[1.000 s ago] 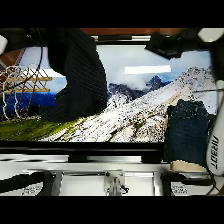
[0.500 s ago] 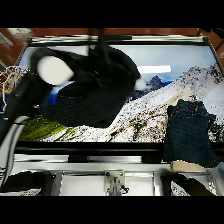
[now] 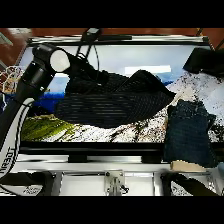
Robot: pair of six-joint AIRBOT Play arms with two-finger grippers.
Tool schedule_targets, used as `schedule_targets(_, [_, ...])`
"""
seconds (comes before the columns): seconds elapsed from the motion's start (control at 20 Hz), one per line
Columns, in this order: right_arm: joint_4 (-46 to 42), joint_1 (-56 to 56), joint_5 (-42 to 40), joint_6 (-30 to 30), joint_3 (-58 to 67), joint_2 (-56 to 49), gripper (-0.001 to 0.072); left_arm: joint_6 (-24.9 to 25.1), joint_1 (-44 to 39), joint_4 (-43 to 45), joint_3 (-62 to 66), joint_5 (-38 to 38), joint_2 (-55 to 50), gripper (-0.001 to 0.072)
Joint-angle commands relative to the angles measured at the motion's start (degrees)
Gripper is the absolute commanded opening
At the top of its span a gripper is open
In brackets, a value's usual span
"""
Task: Fold the shirts.
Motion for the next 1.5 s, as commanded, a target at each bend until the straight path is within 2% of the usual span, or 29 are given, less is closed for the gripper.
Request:
schedule_targets(0.0, [2.93, 0.0, 0.17, -0.31, -10.97, -3.08, 0.0655, 3.1, 9.44, 2.43, 0.33, -12.9, -1.9, 0.0719])
schedule_targets(0.1, [3.56, -0.52, -4.39, -0.33, -20.79, -4.37, 0.0655, 5.2, 12.81, 2.14, -0.81, -16.13, -2.45, 0.072])
schedule_targets(0.2, [8.17, -3.48, -10.54, 0.44, -27.21, -6.71, 0.0655, 5.16, 15.5, 0.31, -4.42, -15.85, -2.45, 0.072])
schedule_targets(0.35, [11.93, -8.68, -18.51, 2.95, -28.55, -10.82, 0.0657, 5.42, 17.07, -3.02, -12.87, -15.04, -2.45, 0.072])
schedule_targets(0.55, [11.74, -13.6, -24.72, 4.66, -28.55, -13.55, 0.0661, 6.19, 17.07, -3.72, -21.11, -7.52, -2.45, 0.072])
schedule_targets(0.75, [14.49, -12.96, -25.42, 4.02, -28.55, -19.3, 0.0661, 6.19, 17.0, -11.06, -22.95, -0.79, -3.76, 0.0708])
schedule_targets(0.8, [16.52, -12.15, -26.01, 3.74, -28.55, -21.09, 0.0661, 6.16, 16.92, -12.59, -22.95, -0.31, -4.59, 0.0653])
schedule_targets(0.9, [20.63, -10.62, -28.37, 3.13, -28.55, -23.91, 0.066, 6.08, 16.94, -13.88, -22.95, -0.5, -6.12, 0.0228])
schedule_targets(0.95, [22.95, -10.19, -29.83, 2.64, -28.55, -24.72, 0.0645, 5.97, 16.94, -14.05, -22.95, -0.46, -6.49, 0.0121])
schedule_targets(1.0, [26.21, -9.79, -31.19, 0.85, -28.55, -25.11, 0.0534, 6.01, 17.03, -14.05, -22.86, -0.7, -6.32, 0.0067])
schedule_targets(1.05, [28.44, -9.81, -32.61, -0.52, -28.48, -25.0, 0.0312, 6.29, 17.25, -13.92, -22.25, -1.53, -5.9, 0.0061])
schedule_targets(1.1, [30.49, -9.84, -33.46, -1.53, -28.0, -24.61, 0.0123, 7.54, 17.55, -13.57, -21.09, -1.99, -5.14, 0.006])
schedule_targets(1.25, [31.67, -9.81, -34.03, -8.2, -22.4, -22.64, 0.0118, 9.44, 18.27, -12.92, -15.47, -1.92, -2.14, 0.0059])
schedule_targets(1.4, [30.38, -9.81, -33.97, -7.8, -16.11, -20.81, 0.0118, 10.49, 18.27, -9.94, -10.91, -2.27, -0.9, 0.0061])
schedule_targets(1.45, [30.4, -9.81, -33.44, -6.58, -15.45, -20.68, 0.0118, 10.47, 18.27, -6.71, -10.88, -2.78, -0.98, 0.0143])
